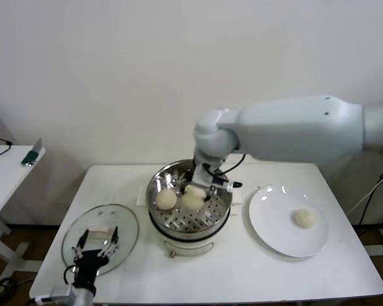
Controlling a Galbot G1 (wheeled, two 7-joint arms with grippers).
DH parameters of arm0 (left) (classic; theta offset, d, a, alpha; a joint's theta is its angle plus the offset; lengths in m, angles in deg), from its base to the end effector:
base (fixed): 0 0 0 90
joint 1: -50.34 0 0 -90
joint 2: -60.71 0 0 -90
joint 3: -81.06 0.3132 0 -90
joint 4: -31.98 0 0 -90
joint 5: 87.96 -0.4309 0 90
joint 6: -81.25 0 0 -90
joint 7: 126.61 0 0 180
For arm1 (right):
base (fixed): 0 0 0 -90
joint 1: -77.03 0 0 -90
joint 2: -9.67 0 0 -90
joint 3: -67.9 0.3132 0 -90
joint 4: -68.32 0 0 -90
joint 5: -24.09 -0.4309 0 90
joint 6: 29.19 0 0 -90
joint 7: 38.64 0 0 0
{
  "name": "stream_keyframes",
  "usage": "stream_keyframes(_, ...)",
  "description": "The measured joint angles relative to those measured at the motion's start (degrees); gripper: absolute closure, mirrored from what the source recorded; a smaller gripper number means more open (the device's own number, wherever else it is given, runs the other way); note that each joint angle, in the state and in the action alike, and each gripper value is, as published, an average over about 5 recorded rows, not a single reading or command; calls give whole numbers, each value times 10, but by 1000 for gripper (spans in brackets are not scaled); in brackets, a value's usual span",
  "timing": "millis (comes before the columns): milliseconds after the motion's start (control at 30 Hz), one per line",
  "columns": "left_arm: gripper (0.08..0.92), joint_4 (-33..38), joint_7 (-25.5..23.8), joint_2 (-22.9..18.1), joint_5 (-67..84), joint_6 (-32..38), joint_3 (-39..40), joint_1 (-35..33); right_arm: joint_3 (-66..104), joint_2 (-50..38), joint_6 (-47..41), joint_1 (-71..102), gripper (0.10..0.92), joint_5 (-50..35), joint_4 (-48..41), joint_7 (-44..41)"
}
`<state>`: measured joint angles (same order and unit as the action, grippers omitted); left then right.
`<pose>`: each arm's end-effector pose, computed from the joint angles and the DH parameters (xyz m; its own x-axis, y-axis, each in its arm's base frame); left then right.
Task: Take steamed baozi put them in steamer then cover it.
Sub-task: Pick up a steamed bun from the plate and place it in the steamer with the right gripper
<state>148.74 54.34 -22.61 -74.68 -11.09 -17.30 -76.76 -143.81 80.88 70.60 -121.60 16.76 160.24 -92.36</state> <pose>0.2361 0.0694 -0.3188 -0.9746 -0.0905 0.2050 -0.1017 0.9938 -0.0447 0.4522 0.2506 -0.0864 -0.1347 -0.1440 0.9804 -0.1932 -0.9666 -0.1685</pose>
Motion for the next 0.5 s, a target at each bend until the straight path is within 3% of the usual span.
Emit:
stream_keyframes(333, 177, -2, 1, -2, -1, 2, -2, 0, 0, 32, 12, 62, 328, 52, -25, 13)
stream_keyframes(500, 177, -4, 1, -2, -2, 2, -3, 2, 5, 37, 16, 79, 237, 66, -40, 23)
